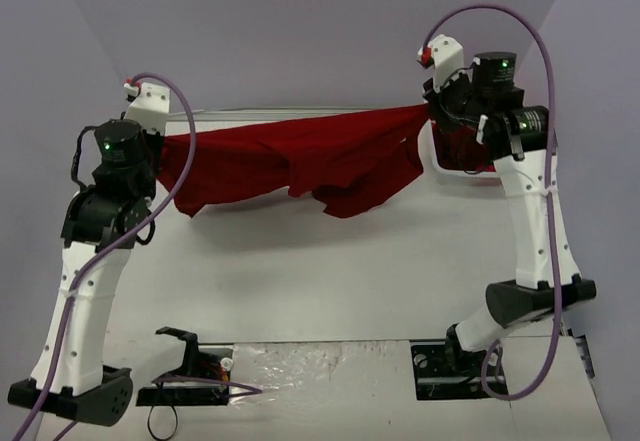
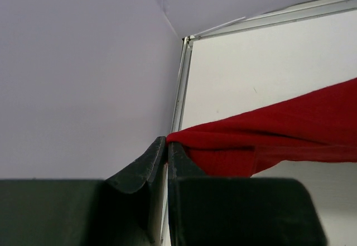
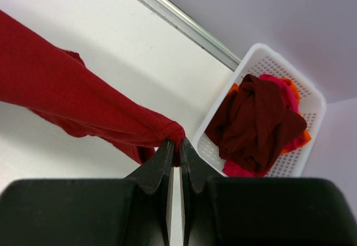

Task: Fold and stack the t-shirts
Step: Flatten out the tshirt

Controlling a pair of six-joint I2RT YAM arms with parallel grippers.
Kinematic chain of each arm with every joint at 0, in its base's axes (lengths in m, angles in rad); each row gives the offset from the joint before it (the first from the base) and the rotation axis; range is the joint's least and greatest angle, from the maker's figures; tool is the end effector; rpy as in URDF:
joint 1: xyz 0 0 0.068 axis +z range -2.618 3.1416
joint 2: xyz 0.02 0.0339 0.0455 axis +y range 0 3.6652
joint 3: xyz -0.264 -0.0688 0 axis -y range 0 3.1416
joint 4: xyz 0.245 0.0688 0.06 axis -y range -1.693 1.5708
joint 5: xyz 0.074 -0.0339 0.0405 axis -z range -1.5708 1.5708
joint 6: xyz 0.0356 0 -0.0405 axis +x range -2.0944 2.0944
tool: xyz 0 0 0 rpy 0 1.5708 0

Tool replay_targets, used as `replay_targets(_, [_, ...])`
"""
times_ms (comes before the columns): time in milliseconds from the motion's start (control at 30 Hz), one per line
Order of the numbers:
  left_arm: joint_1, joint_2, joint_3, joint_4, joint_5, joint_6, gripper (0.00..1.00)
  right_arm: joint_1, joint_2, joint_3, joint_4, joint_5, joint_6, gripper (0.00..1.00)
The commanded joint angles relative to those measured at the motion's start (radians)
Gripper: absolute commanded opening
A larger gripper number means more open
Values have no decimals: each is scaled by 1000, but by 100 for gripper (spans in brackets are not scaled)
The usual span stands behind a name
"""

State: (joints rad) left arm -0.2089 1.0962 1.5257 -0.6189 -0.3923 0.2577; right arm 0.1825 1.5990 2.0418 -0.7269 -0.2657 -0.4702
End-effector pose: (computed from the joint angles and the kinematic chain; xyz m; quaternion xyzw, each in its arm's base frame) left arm 0.2005 -0.0286 0.4848 0.0540 0.7642 0.1654 0.6210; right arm 0.3200 0.0686 0.5062 -0.3295 0.7257 0.0196 0.6036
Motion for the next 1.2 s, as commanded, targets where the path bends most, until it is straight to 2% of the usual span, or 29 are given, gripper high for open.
replay_targets(0, [9,-88,24,-15,-20,-2,2,-11,-103,-46,-3,20,8,0])
replay_targets(200, [11,-144,96,-67,-2,-2,2,-11,-258,-100,-3,19,16,0])
replay_targets(400, [13,-113,71,-44,1,17,3,-11,-260,-138,40,91,10,0])
replay_targets(600, [9,-36,-97,30,82,17,3,-14,-154,-199,86,118,5,0])
replay_targets(800, [-7,112,-266,64,253,51,2,-14,-85,-349,139,75,13,0])
replay_targets(933, [-68,204,-386,123,245,86,2,-14,-45,-416,175,56,24,0])
replay_targets(1167, [-175,287,-455,145,230,120,2,-14,36,-443,192,36,28,0])
